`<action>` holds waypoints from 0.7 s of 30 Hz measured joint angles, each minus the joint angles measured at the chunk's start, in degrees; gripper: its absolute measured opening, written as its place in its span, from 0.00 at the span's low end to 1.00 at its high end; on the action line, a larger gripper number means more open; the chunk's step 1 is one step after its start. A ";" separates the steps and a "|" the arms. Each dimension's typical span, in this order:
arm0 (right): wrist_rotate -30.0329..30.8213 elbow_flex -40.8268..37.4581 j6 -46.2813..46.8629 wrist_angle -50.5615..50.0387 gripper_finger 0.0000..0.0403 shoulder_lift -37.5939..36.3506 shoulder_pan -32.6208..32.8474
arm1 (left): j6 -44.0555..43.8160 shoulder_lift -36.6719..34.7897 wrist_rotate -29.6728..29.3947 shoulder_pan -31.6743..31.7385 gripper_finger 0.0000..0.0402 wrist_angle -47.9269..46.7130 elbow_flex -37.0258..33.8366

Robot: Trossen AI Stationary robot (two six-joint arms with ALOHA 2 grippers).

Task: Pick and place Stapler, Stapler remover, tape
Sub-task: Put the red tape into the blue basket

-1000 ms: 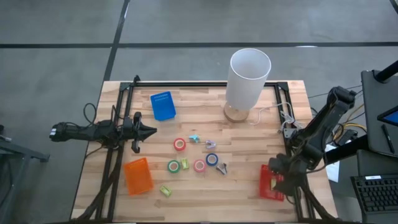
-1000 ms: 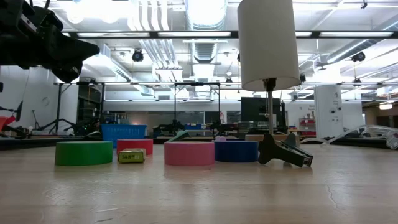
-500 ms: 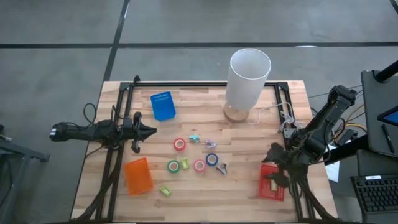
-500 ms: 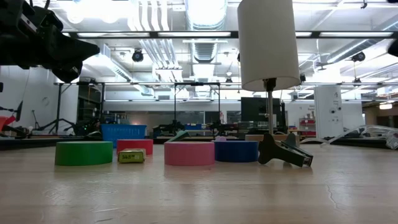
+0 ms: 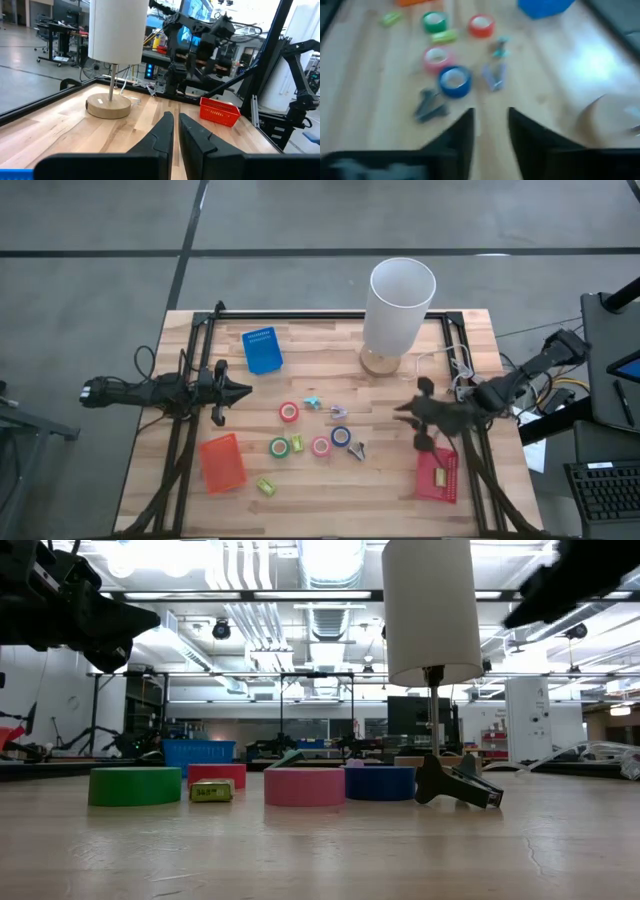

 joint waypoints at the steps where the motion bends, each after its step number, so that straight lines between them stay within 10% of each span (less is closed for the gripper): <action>1: -0.42 0.00 -2.62 0.42 0.12 -0.03 -2.19 | -0.01 0.00 0.00 0.00 0.08 0.00 0.00; 9: -7.51 -0.16 -16.35 2.47 0.02 -0.58 -15.85 | 0.00 -0.02 0.02 0.00 0.08 0.00 0.00; 21: -12.36 -4.47 -23.30 6.96 0.02 -15.37 -18.76 | -0.01 0.02 0.01 0.00 0.08 0.00 0.00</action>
